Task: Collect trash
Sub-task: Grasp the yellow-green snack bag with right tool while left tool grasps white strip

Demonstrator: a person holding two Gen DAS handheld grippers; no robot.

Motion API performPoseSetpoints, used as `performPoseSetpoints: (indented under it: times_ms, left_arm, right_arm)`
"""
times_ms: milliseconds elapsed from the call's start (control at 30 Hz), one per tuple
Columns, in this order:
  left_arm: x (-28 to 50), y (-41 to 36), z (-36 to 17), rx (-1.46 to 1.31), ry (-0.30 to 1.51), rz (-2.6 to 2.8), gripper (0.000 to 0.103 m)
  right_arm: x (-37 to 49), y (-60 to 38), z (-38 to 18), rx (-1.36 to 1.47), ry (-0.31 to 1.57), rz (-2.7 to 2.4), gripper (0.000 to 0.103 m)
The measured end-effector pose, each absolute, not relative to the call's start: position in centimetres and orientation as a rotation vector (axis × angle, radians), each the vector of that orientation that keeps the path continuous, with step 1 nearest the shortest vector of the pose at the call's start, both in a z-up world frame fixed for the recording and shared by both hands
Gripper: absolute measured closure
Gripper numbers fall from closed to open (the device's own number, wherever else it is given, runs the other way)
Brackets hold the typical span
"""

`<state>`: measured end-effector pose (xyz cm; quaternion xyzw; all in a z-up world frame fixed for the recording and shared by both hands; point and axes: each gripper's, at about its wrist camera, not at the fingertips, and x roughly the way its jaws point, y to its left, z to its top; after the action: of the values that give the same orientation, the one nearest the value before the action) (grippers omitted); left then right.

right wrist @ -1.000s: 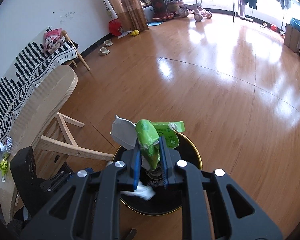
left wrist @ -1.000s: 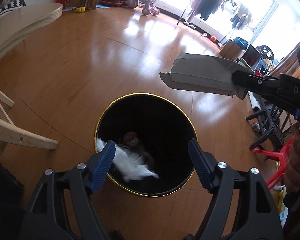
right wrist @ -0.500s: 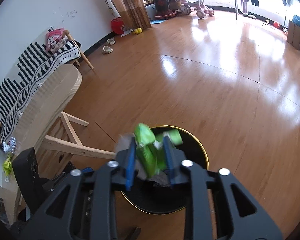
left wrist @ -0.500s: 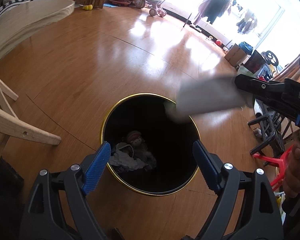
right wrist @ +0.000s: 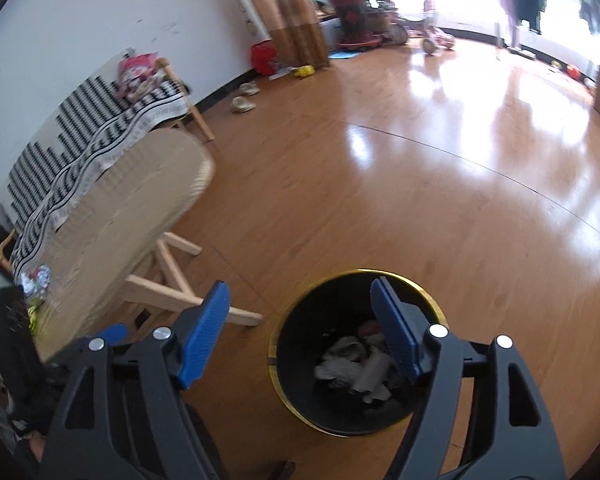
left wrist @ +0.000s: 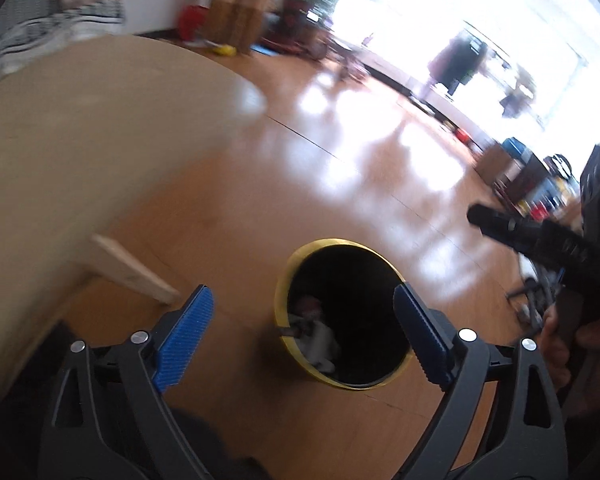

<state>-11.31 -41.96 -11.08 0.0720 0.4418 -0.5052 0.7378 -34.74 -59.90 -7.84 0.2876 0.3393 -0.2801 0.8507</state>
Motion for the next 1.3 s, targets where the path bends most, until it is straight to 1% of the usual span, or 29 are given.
performPoseSetpoints:
  times_ms: [200,300,500,700,767,833,1033,1267,1300]
  left_arm:
    - [-5.5,-31.2,-6.5,0.113,0.886,-0.847,0.012]
    - [-2.6,-24.0,-5.2,0.076,0.855,-0.702,0.012]
    - [2.1,-8.4,-5.3,-0.017,0.860,-0.368,0.012]
    - [4.5,1.4,-6.1,-0.072,0.876,-0.186,0.012]
    - [5.0,3.3,-6.4,-0.084,0.877,-0.167,0.012]
    - [5.0,4.0,-6.8,-0.094,0.882,-0.159,0.012]
    - [6.1,5.0,-8.5,-0.114,0.908,-0.172,0.012]
    - [7.2,5.3,-9.8,-0.119,0.921,-0.185,0.012]
    - [7.4,5.2,-9.8,-0.116,0.920,-0.187,0.012]
  right_arm:
    - [-25.3,-54.0,-6.5,0.524,0.744,-0.387,0.031]
    - [-19.7,-49.6,-5.9,0.479,0.763,-0.260,0.030]
    - [-9.7,-39.2,-4.7,0.418,0.795,-0.016,0.030]
    - [-2.3,-28.4,-4.7,0.379,0.865,0.196,0.030]
    - [-0.8,-25.5,-5.0,0.366,0.890,0.242,0.030]
    - [1.1,-22.6,-5.2,0.347,0.913,0.274,0.025]
    - [5.6,-17.4,-6.1,0.301,0.968,0.306,0.022]
    - [9.7,-13.7,-8.8,0.243,1.018,0.292,0.022]
    - [10.0,-13.3,-9.0,0.236,1.024,0.294,0.025]
